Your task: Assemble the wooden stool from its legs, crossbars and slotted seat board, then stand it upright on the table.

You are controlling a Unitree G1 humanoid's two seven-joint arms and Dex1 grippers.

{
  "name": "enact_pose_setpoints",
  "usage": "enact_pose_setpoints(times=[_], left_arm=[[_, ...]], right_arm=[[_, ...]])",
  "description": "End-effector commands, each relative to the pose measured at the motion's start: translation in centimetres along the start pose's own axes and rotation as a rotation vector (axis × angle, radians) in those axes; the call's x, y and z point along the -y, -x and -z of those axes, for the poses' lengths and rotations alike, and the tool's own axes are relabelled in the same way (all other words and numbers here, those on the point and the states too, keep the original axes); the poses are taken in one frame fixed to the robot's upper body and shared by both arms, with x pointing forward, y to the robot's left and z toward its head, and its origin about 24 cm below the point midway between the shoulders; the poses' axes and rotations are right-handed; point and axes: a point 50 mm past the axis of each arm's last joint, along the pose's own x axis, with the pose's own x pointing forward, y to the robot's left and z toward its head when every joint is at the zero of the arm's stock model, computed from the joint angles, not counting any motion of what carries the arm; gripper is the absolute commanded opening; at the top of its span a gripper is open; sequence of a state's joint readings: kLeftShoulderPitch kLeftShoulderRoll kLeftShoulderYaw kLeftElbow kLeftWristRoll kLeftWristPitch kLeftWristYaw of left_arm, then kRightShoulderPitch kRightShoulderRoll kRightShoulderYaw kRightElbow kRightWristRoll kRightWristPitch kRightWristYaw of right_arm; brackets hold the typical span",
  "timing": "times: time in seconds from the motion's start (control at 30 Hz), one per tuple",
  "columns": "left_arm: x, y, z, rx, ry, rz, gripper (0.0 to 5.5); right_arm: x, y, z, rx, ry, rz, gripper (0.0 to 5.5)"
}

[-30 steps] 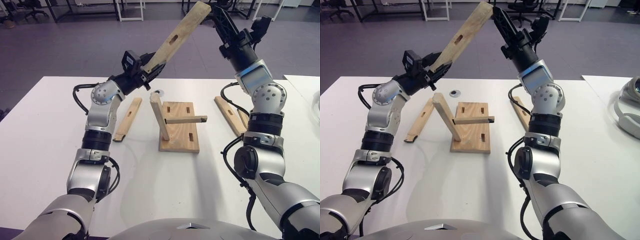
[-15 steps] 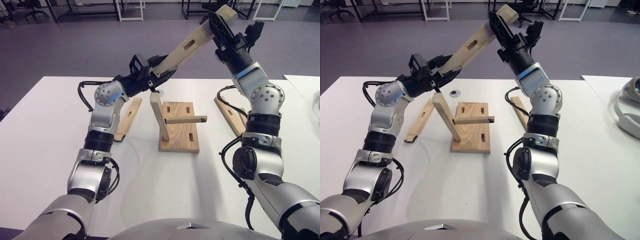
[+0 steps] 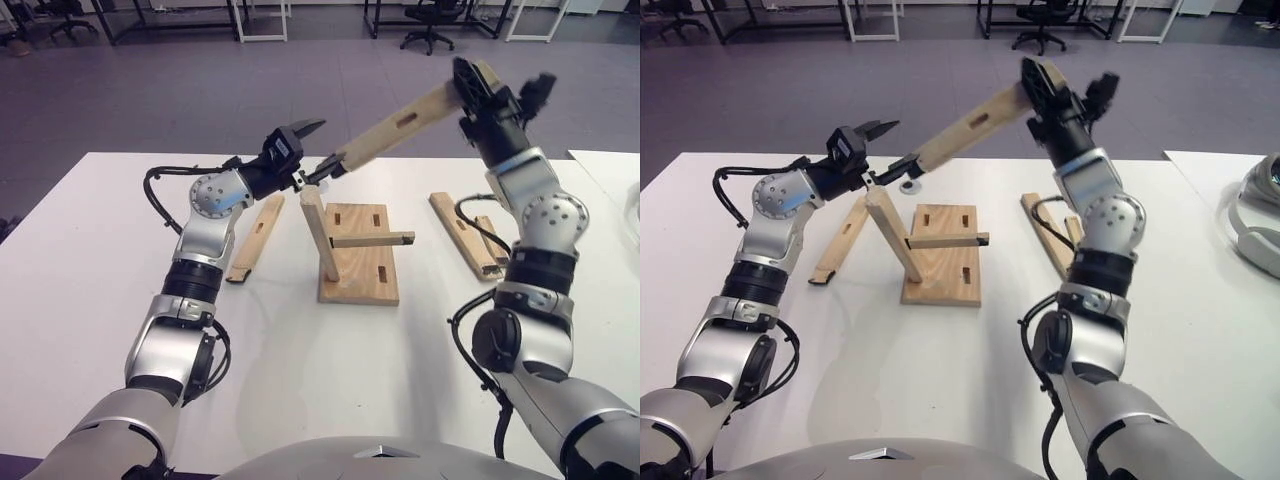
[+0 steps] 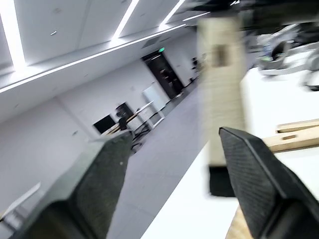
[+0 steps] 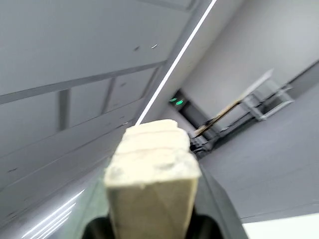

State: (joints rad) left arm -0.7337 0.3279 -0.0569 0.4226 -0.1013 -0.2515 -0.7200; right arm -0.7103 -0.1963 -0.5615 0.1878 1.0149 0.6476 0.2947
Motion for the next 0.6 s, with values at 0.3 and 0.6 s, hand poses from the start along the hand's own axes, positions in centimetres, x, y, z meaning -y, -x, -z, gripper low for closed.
enact_pose_setpoints(times=[0.3,0.6], left_arm=[[3.6,3.3,-1.5,-0.009,0.175,-0.274,3.75],[4.0,3.2,-2.2,0.005,0.176,-0.288,3.75]], right_arm=[[1.6,13.5,3.1,-0.021,0.034,0.576,1.0],[0.7,13.6,2.0,-0.078,0.206,0.662,1.0]])
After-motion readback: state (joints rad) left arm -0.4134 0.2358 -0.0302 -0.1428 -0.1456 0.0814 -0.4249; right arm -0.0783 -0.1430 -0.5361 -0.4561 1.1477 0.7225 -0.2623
